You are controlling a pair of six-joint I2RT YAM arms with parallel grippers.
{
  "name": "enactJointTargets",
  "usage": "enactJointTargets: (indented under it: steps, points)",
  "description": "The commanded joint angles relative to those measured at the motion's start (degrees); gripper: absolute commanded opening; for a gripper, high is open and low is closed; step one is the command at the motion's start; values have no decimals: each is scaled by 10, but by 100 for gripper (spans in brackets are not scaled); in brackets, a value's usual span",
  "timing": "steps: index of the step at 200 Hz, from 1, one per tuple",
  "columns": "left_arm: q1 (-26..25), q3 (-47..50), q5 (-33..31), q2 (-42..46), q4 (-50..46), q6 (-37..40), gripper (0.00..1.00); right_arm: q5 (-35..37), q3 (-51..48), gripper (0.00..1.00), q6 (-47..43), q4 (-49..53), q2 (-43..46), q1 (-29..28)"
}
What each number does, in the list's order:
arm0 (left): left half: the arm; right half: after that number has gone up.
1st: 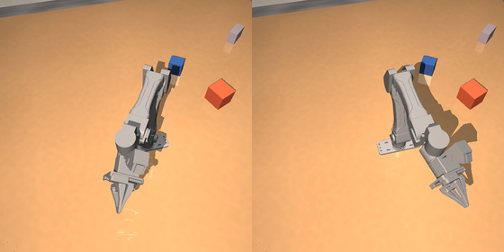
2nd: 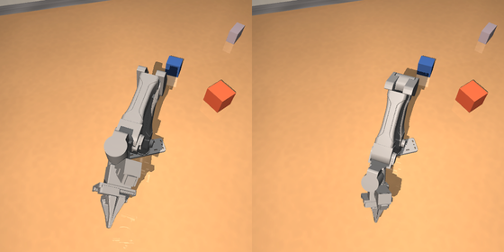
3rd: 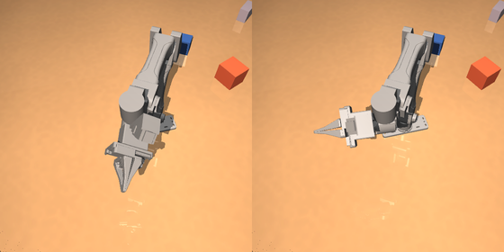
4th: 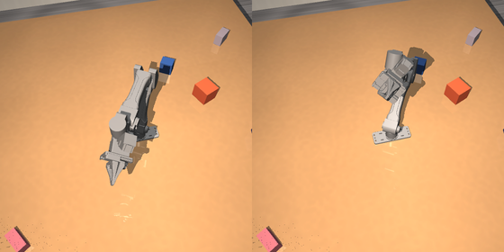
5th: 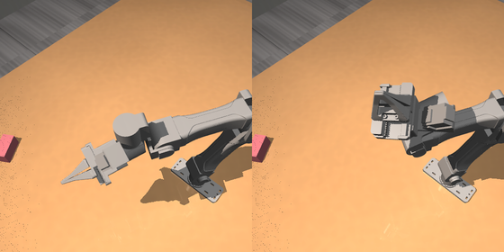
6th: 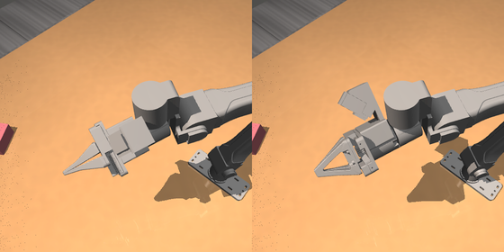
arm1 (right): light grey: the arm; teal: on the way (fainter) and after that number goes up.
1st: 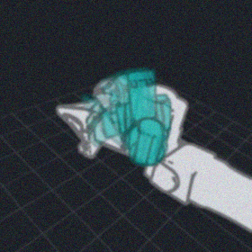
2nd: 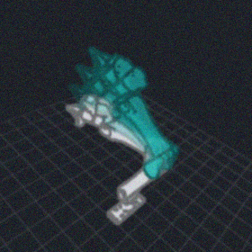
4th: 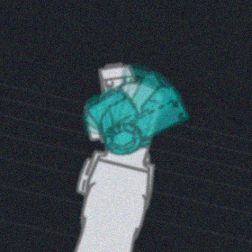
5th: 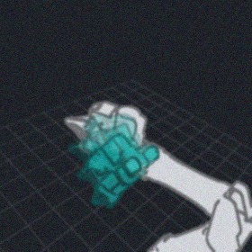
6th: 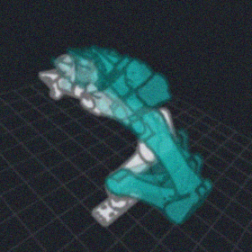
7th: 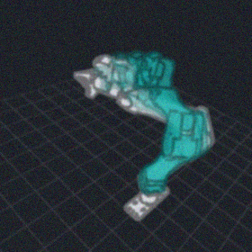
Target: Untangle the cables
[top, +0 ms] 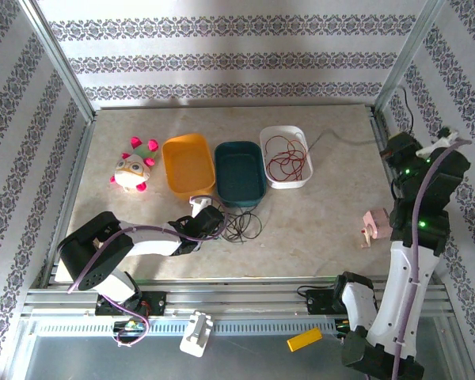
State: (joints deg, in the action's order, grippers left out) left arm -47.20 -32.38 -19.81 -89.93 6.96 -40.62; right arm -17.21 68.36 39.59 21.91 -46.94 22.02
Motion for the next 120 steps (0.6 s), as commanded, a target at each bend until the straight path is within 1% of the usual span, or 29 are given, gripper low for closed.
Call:
enactJointTargets:
  steps: [1, 13, 22, 46, 65, 97, 120]
  points:
    - [17, 30, -46, -52, -133, 13, 0, -136, 29, 0, 47, -137, -19, -2]
    - [17, 29, -44, -53, -131, 16, 0, -167, 27, 0, 70, -176, -27, -18]
    - [17, 29, -42, -54, -129, 18, 0, -172, 26, 0, 68, -186, -29, -37]
    - [17, 28, -36, -52, -125, 23, 0, -134, 26, 0, 17, -151, -28, -119]
    - [17, 26, -32, -50, -121, 27, 0, -107, 10, 0, 8, -148, -33, -164]
    - [17, 22, -29, -47, -118, 24, 0, -73, -18, 0, 9, -179, -58, -221]
    - [17, 23, -32, -40, -119, 19, 0, -55, -25, 0, 11, -210, -92, -283]
